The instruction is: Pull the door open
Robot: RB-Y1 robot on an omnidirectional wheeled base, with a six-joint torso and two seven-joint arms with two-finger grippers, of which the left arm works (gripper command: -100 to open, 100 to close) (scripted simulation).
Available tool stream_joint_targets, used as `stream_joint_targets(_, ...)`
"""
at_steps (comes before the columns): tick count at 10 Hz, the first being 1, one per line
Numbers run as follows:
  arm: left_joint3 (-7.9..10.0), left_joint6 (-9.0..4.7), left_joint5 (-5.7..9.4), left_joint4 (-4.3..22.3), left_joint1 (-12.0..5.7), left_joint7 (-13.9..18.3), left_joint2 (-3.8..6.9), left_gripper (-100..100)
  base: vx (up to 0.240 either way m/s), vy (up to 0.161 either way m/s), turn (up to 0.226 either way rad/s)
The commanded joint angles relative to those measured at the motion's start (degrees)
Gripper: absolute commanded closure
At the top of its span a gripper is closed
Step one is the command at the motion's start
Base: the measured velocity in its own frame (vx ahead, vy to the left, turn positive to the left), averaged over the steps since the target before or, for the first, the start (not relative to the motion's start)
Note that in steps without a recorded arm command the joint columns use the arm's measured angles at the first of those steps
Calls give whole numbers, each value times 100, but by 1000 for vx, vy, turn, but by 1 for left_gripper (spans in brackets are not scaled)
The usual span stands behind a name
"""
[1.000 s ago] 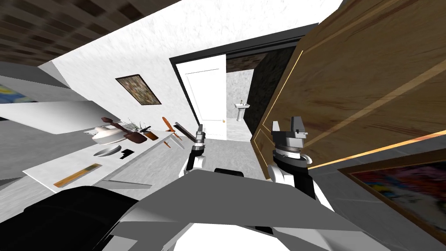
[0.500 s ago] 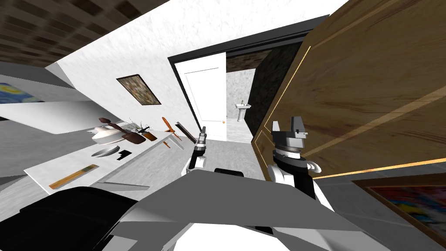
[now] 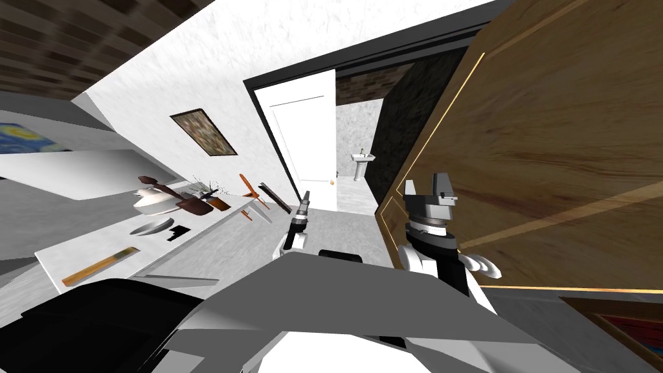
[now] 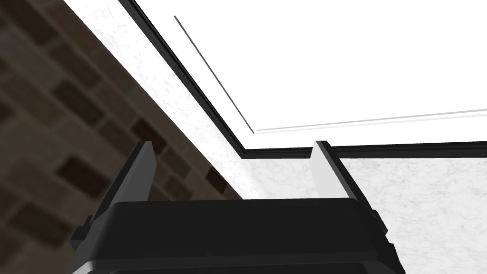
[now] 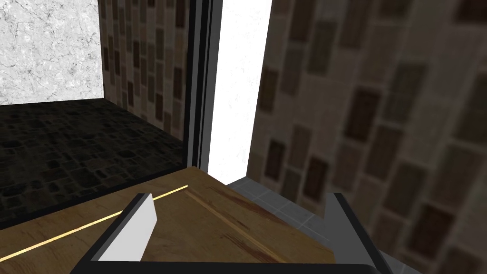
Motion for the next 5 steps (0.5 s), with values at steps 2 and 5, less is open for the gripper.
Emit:
stream_joint_targets(2,-10,-120,-60,354,-101,-235,68,-100,90,-46,37)
stream_joint_targets(5,-22,-249,-130,755,-218,-496,145,-100,91,-41,37)
